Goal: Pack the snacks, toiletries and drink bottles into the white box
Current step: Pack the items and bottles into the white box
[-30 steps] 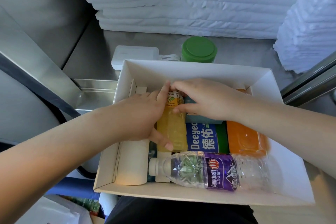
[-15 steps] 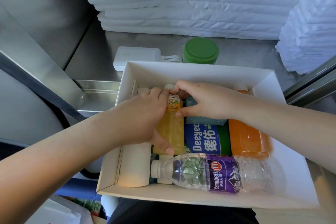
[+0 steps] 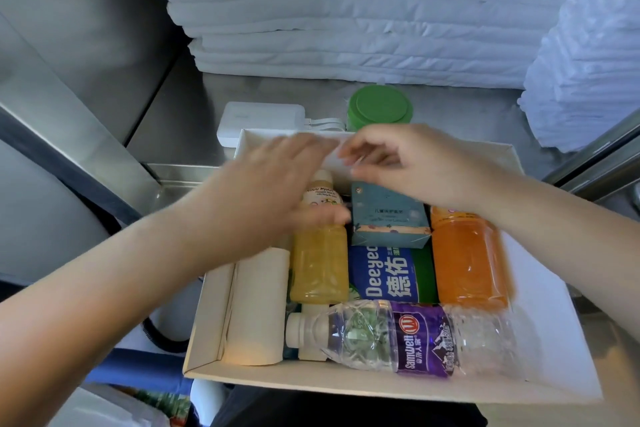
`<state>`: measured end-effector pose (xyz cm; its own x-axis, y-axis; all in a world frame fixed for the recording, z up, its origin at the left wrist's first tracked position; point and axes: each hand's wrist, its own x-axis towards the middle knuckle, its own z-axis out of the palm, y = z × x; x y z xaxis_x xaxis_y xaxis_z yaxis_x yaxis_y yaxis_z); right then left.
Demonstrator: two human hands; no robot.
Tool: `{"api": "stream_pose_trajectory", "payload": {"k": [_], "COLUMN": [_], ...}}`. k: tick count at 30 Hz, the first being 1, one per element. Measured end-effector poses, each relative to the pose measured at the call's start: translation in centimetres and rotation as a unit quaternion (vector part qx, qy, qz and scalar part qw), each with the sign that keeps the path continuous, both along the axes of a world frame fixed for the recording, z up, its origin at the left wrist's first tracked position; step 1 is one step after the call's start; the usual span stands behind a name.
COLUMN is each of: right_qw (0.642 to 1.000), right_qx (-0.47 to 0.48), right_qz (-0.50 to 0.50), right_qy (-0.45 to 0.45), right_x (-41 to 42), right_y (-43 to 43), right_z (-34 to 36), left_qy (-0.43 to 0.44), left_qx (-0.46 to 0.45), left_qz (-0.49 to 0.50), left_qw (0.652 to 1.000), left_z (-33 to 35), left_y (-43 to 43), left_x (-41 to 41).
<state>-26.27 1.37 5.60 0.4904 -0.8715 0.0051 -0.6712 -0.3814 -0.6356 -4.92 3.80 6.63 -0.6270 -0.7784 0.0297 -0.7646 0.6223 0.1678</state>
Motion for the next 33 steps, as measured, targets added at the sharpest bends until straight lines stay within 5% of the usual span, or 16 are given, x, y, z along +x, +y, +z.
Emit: {"api": "stream_pose_trajectory", "payload": {"k": [3, 8, 14, 20, 33], "right_qw": [0.997, 0.976, 0.974, 0.973, 0.97], "right_qx": [-0.056, -0.186, -0.15, -0.05, -0.034], "right_qz": [-0.042, -0.078, -0.126, -0.097, -0.127], "right_qy": [-0.038, 0.085, 0.116, 0.205, 0.205], "right_x": [-0.7, -1.9, -2.9, -2.1, -2.6], "right_y": [-0.7, -3.0, -6.6, -8.9, -9.3], "right_z": [1.4, 2.2, 1.6, -0.3, -1.4], "left_qy": [0.119, 0.13, 0.113, 0.02, -0.069], "left_qx": [-0.064, -0.072, -0.012, 0.194, 0.207], "left_qz": [0.03, 0.092, 0.124, 0.163, 0.153], "left_qw": [0.99, 0.985, 0.986, 0.967, 0.964], "left_z": [1.1, 0.5, -0.9, -0.8, -2.2], "left_y": [-2.2, -6.2, -9.4, -12.5, -14.1], "left_x": [0.7, 1.1, 0.5, -0.2, -0.5]}}
